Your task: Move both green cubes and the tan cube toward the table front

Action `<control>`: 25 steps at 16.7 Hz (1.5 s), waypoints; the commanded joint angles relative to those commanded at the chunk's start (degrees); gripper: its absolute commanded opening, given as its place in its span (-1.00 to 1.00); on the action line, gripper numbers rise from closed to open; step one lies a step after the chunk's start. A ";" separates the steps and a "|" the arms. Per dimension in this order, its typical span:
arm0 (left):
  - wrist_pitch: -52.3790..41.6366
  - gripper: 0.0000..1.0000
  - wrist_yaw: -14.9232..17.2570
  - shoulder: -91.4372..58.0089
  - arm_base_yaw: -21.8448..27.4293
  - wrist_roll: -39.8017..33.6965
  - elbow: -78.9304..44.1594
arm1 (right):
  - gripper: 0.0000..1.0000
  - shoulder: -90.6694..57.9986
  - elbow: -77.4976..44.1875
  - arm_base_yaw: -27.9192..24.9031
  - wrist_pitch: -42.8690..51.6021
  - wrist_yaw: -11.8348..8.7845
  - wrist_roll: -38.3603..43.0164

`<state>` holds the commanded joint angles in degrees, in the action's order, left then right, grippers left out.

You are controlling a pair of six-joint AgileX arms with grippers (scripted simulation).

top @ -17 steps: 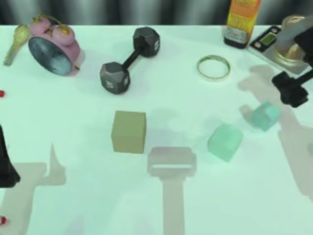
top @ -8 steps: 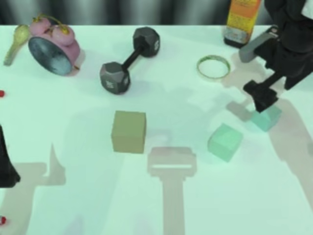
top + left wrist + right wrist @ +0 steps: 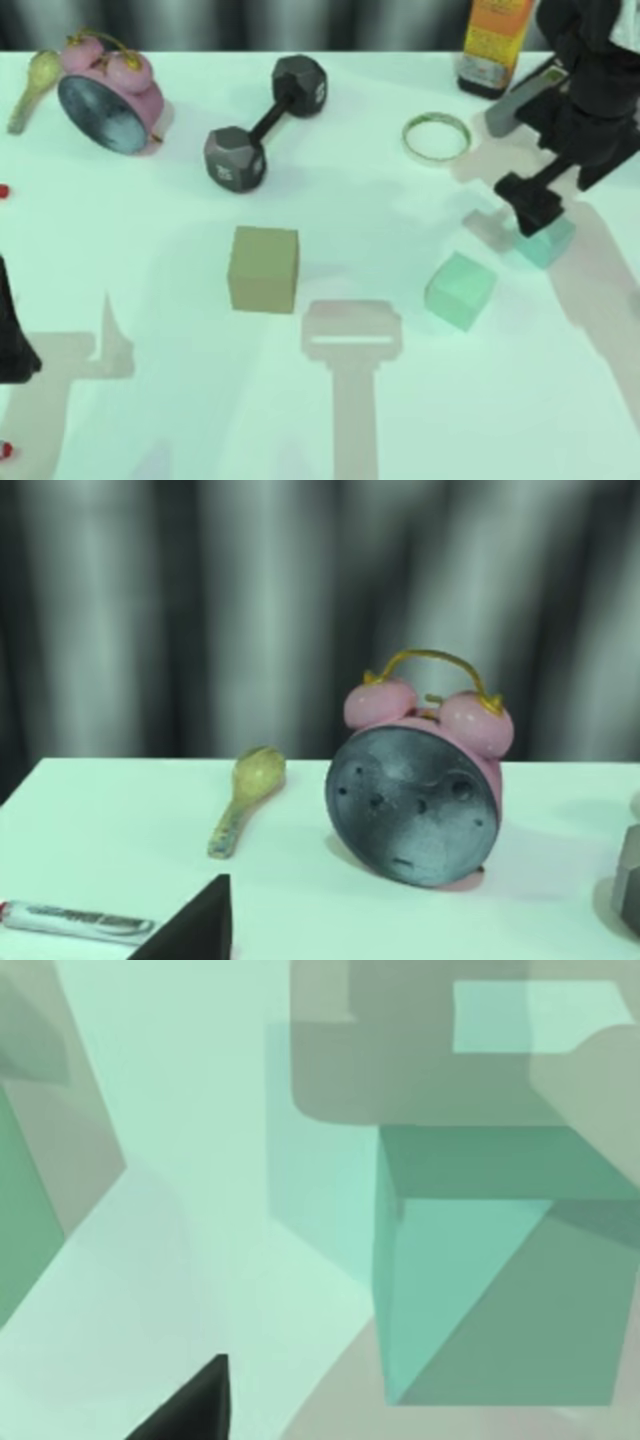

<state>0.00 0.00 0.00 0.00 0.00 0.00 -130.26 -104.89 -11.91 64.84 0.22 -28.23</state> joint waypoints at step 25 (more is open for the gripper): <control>0.00 1.00 0.00 0.00 0.00 0.00 0.00 | -1.00 -5.70 8.29 -0.19 -14.20 0.06 0.20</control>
<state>0.00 0.00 0.00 0.00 0.00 0.00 -135.96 -96.61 -12.10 50.64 0.28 -28.02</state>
